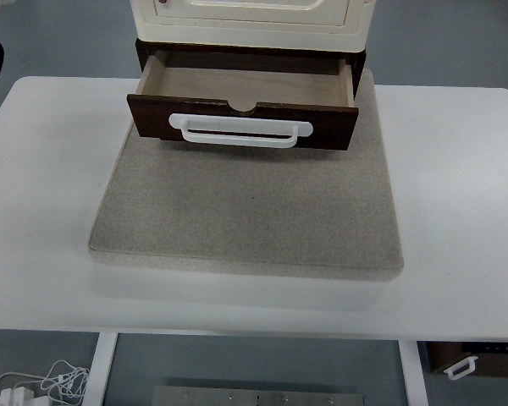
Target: Close the drawer under the combination cabinet
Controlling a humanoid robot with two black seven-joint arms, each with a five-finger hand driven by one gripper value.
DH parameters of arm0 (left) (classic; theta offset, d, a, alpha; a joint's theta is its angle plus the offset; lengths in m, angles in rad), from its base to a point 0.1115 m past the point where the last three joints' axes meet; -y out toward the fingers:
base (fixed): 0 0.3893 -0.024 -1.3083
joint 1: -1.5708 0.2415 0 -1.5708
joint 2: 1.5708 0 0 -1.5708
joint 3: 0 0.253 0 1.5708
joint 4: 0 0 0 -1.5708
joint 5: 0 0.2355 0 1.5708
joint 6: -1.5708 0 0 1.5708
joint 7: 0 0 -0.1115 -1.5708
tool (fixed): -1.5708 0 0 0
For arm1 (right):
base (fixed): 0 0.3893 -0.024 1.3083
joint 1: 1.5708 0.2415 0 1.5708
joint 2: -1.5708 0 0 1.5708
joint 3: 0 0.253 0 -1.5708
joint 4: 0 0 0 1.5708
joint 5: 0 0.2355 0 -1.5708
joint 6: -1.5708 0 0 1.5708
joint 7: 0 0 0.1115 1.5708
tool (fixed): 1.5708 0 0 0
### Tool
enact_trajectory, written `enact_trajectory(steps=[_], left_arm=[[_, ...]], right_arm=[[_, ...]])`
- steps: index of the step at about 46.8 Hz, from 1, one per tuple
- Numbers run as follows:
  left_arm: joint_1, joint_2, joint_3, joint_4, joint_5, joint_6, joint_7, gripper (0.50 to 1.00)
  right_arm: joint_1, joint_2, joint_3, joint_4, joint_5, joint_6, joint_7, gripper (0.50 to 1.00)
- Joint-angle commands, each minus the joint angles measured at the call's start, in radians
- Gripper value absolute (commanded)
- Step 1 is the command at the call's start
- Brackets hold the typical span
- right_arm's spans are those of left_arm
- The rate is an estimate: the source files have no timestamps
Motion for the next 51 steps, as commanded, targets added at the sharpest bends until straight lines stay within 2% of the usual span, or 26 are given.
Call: enact_trajectory(steps=[1,8,18,27,35,43,51], left_arm=[[-0.024,0.030,0.000,-0.034,0.035,-0.007,0.000,0.992],[-0.075,0.053,-0.002,-0.097,0.072,-0.006,0.000,0.992],[-0.144,0.128,0.000,-0.297,0.113,0.010,0.002,0.992],[-0.189,0.146,0.000,-0.432,0.225,0.010,0.006,0.992],[-0.182,0.148,0.004,-0.610,0.279,0.013,0.017,0.992],[-0.185,0.163,0.128,-0.793,0.302,0.082,0.017,0.992],[-0.186,0.166,0.236,-0.928,0.308,0.088,0.020,0.992]], right_arm=[[0.000,0.000,0.000,0.000,0.000,0.000,0.000,0.952],[0.000,0.000,0.000,0.000,0.000,0.000,0.000,0.952],[0.000,0.000,0.000,0.000,0.000,0.000,0.000,0.952],[0.000,0.000,0.000,0.000,0.000,0.000,0.000,0.952],[0.000,0.000,0.000,0.000,0.000,0.000,0.000,0.952],[0.000,0.000,0.000,0.000,0.000,-0.001,0.000,0.952],[0.000,0.000,0.000,0.000,0.000,0.000,0.000,0.952]])
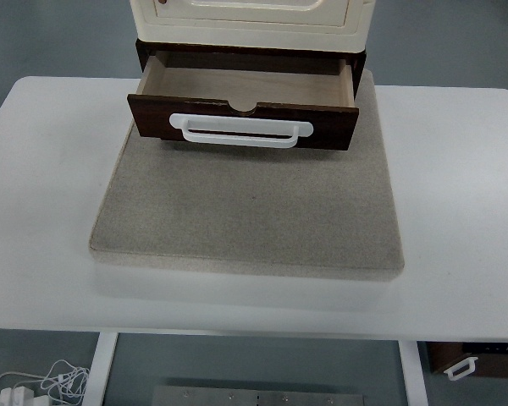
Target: Close the drawer under the combination cabinet
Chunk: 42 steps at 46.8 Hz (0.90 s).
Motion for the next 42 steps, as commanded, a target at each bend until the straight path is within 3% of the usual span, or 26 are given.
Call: enact_trajectory(steps=[1,14,23,30,42], left_arm=[[0.000,0.000,0.060,-0.055,0.003,0.000,0.004,0.992],[0.005,0.006,0.254,-0.226,0.069,-0.006,0.007,0.992],[-0.002,0.000,0.384,-0.292,0.138,-0.024,0.103,0.994],[-0.005,-0.006,0.450,-0.310,0.207,-0.148,0.161,0.994],[-0.008,-0.018,0.528,-0.322,0.280,-0.256,0.286,0.994]], right_arm=[[0.000,0.000,0.000,0.000,0.000,0.000,0.000,0.952],[0.000,0.000,0.000,0.000,0.000,0.000,0.000,0.952],[0.000,0.000,0.000,0.000,0.000,-0.001,0.000,0.952],[0.000,0.000,0.000,0.000,0.000,0.000,0.000,0.952],[0.000,0.000,0.000,0.000,0.000,0.000,0.000,0.952]])
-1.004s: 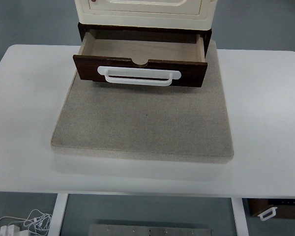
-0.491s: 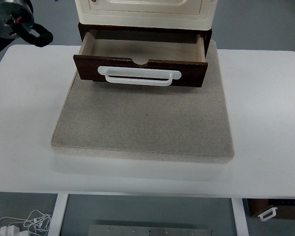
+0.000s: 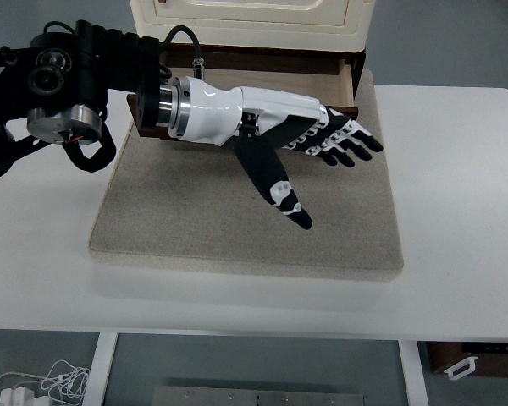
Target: Close the drawer under the combination cabinet
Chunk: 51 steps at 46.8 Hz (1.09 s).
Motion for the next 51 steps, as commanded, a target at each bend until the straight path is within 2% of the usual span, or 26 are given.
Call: enact_trajectory(steps=[1,10,15,24,31,36,51], left_arm=[[-0.001,0.000,0.020,0.002,0.020,-0.037,0.055,0.994],[-0.008,0.001,0.055,0.017,0.054,-0.124,0.150,0.996],[-0.017,0.001,0.083,0.037,0.054,-0.172,0.222,0.996],[-0.050,-0.003,0.086,0.110,0.056,-0.209,0.296,0.996],[-0.069,-0.075,0.088,0.172,0.056,-0.226,0.325,0.996],[-0.070,-0.083,0.091,0.186,0.056,-0.226,0.340,0.996],[-0.089,-0.089,0.129,0.242,0.097,-0.226,0.340,0.996]], right_arm=[[0.000,0.000,0.000,0.000,0.000,0.000,0.000,0.952],[0.000,0.000,0.000,0.000,0.000,0.000,0.000,0.952],[0.000,0.000,0.000,0.000,0.000,0.000,0.000,0.952],[0.000,0.000,0.000,-0.002,0.000,0.000,0.000,0.952],[0.000,0.000,0.000,0.000,0.000,0.000,0.000,0.952],[0.000,0.000,0.000,0.000,0.000,0.000,0.000,0.952],[0.000,0.000,0.000,0.000,0.000,0.000,0.000,0.952]])
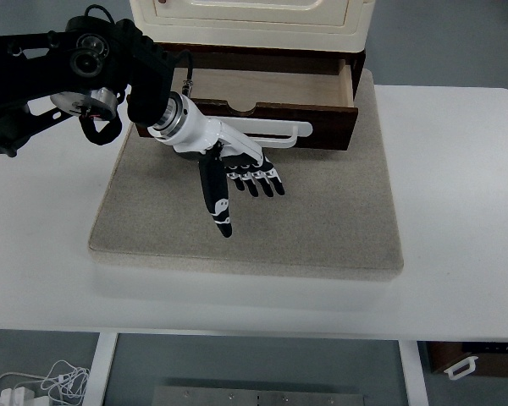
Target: Close the drawer under the combination cabinet
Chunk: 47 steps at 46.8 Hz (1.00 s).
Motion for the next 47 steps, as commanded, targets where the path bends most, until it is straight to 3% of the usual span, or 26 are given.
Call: enact_trajectory(steps=[1,47], left_arm=[[0.001,-0.001,0.006,0.002,0.023,0.000,0.000,0.996],[-0.023,-0.061,0.020,0.165,0.078,0.000,-0.002,0.996]], right_arm=[[0.000,0.000,0.000,0.000,0.000,0.000,0.000,0.952],[0.000,0.000,0.000,0.000,0.000,0.000,0.000,0.952]])
